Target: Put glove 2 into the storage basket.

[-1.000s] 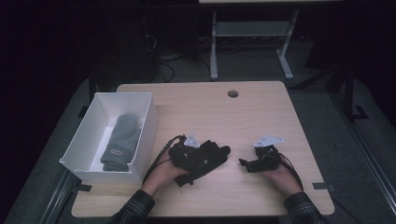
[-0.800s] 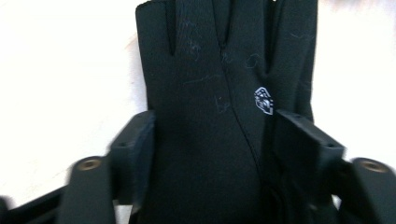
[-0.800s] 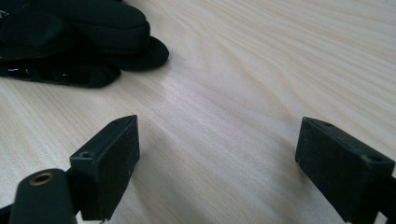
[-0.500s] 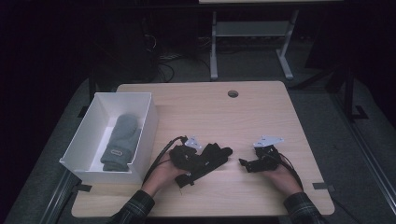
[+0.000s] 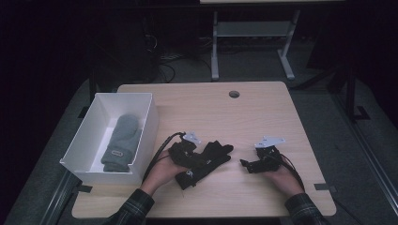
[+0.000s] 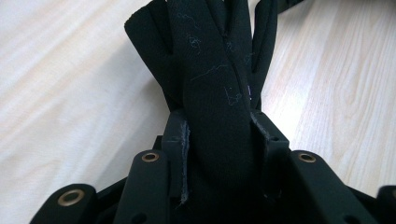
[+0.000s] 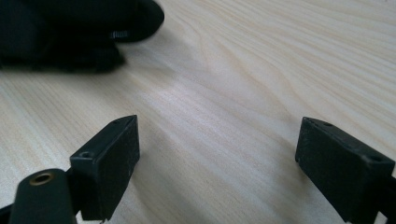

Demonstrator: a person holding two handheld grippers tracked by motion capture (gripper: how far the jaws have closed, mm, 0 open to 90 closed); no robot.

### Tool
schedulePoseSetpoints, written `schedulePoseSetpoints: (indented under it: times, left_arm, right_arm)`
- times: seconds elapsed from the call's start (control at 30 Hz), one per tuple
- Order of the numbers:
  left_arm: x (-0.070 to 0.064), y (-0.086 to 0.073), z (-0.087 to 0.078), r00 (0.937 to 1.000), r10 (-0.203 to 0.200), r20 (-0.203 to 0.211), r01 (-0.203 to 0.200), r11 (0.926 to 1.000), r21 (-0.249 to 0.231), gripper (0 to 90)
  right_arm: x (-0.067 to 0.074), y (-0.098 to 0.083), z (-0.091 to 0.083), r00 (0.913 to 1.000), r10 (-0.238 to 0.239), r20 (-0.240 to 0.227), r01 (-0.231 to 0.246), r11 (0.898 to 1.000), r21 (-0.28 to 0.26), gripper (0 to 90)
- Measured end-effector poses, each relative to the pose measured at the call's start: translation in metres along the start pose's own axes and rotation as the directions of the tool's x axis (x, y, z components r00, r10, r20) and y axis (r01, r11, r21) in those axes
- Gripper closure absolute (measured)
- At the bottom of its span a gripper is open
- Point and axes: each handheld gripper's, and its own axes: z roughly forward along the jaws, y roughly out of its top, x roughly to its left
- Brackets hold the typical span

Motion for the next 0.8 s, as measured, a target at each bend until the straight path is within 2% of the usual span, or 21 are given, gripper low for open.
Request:
schedulePoseSetpoints:
  times: [0.13,0.23,0.3,0.37,0.4,0.43,0.5,0.63,0.8]
  left_arm:
    - [-0.001,0.009,-0.014,0.9994,-0.032,-0.009,0.032,0.9991,-0.028,63.3]
    - [-0.002,0.019,-0.028,0.9994,-0.015,-0.033,0.014,0.9994,-0.031,63.3]
    - [-0.004,0.026,-0.037,0.9989,-0.025,-0.038,0.024,0.9986,-0.047,63.3]
    - [-0.003,0.032,-0.047,0.9986,-0.015,-0.052,0.012,0.9988,-0.047,63.3]
    - [-0.003,0.034,-0.052,0.9981,-0.026,-0.055,0.023,0.9983,-0.053,63.3]
    - [-0.002,0.037,-0.058,0.9977,-0.017,-0.066,0.014,0.9988,-0.048,63.3]
    - [-0.001,0.041,-0.067,0.9966,-0.031,-0.077,0.026,0.9978,-0.061,63.3]
    - [0.002,0.048,-0.091,0.9939,-0.028,-0.107,0.02,0.997,-0.074,63.3]
    - [0.011,0.052,-0.119,0.9889,-0.052,-0.139,0.038,0.9937,-0.105,63.3]
  right_arm:
    - [0.0,0.0,0.0,1.0,0.0,0.0,0.0,1.0,0.0,13.5]
    - [0.0,0.0,0.0,1.0,0.0,0.0,0.0,1.0,0.0,13.5]
    - [0.0,0.0,0.0,1.0,0.0,0.0,0.0,1.0,0.0,13.5]
    - [0.0,0.0,0.0,1.0,0.0,0.0,0.0,1.0,-0.001,13.5]
    - [0.0,0.0,0.0,1.0,0.001,0.0,-0.001,1.0,-0.001,13.5]
    - [0.0,0.0,0.0,1.0,0.0,0.0,0.0,1.0,-0.001,13.6]
    - [0.0,0.0,0.0,1.0,0.0,0.0,0.0,1.0,-0.001,13.5]
    - [0.0,0.0,0.0,1.0,0.003,-0.001,-0.003,1.0,-0.001,13.5]
    - [0.0,0.0,0.0,1.0,0.003,-0.001,-0.003,1.0,-0.001,13.5]
